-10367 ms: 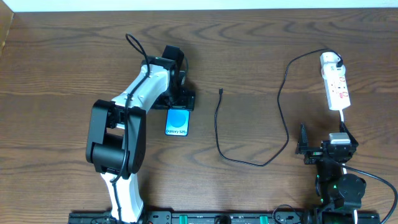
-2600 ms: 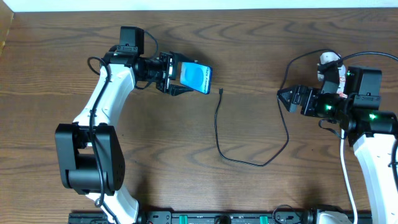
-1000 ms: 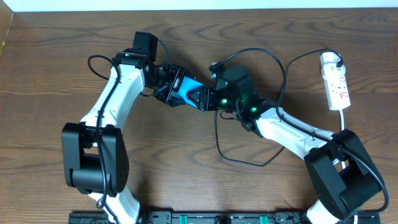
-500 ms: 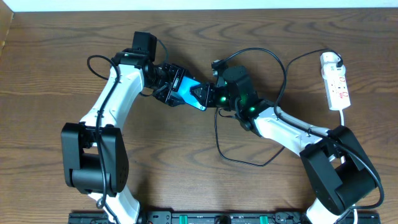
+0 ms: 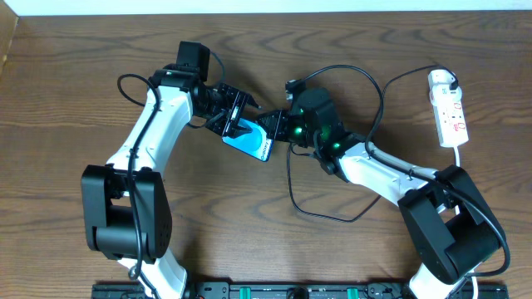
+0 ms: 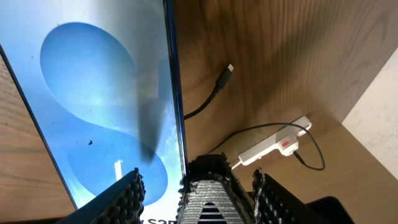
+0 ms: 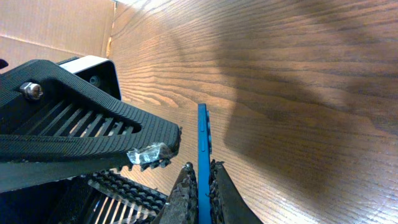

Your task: Plug charger to phone and switch on socket

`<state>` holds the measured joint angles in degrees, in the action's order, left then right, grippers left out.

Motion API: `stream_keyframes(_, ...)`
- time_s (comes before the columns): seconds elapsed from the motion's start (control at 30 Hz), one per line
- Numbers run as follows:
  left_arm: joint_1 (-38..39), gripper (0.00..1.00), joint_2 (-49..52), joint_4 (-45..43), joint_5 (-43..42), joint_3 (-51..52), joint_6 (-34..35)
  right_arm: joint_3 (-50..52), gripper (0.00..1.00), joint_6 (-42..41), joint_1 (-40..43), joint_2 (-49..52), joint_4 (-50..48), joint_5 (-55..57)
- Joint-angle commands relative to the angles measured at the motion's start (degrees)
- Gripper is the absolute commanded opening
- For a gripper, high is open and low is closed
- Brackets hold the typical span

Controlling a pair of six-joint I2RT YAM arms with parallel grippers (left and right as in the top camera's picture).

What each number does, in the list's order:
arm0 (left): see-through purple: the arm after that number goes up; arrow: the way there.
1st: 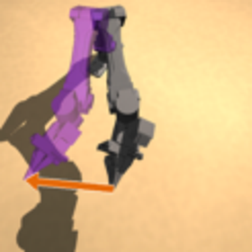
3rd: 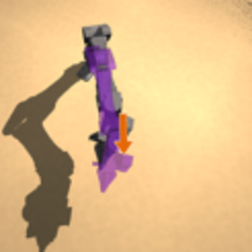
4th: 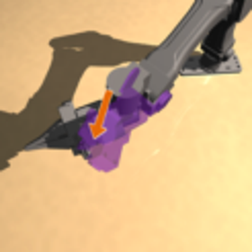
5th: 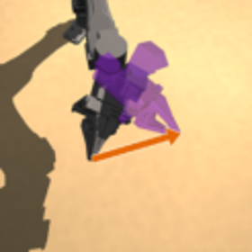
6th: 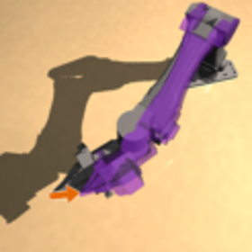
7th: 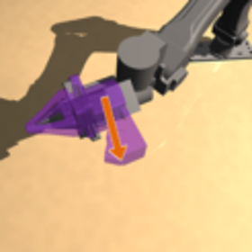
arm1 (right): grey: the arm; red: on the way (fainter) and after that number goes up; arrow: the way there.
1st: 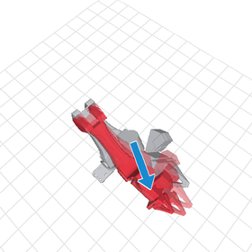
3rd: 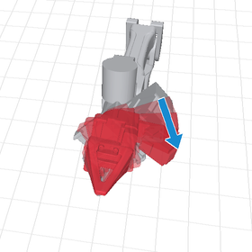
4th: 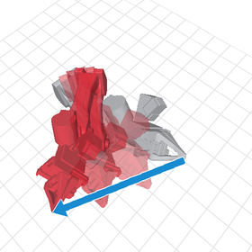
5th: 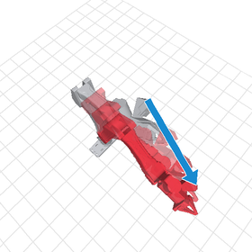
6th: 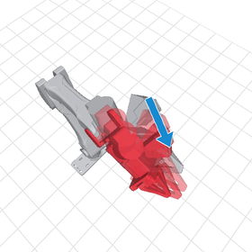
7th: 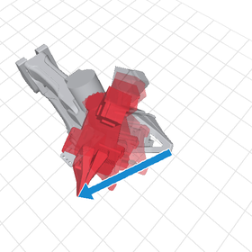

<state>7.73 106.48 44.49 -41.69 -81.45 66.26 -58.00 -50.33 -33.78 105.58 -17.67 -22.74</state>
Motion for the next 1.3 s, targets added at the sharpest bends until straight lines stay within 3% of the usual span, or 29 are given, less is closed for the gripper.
stream_keyframes(0.0, -0.1, 0.56, -1.7, 0.0, -0.3, -1.2, 0.4, -0.8, 0.01, -1.5, 0.3, -0.2, 0.0, -1.2)
stream_keyframes(0.17, -3.0, 0.56, -1.7, 0.0, -0.6, -1.2, -0.7, -0.8, 0.01, -5.4, 4.9, -0.2, 0.5, -2.9)
stream_keyframes(0.4, -5.9, 0.56, -1.7, -5.1, -10.5, -1.2, -11.5, -1.0, 0.01, -12.9, 10.6, -0.3, -4.5, -6.4)
stream_keyframes(0.57, -5.9, 0.56, -1.7, -7.6, -13.0, -1.2, -14.4, -2.1, 0.01, -20.4, 12.5, -0.3, -10.1, -7.0)
stream_keyframes(0.87, -5.9, 0.56, -1.7, -11.5, -13.4, -1.2, -15.7, -4.7, 0.01, -31.9, 14.4, -0.3, -16.0, -6.3)
stream_keyframes(1.27, -5.9, 0.56, -1.7, -25.9, -15.8, -1.2, -14.5, -5.7, 0.01, -44.4, 14.0, -0.2, -21.4, -6.4)
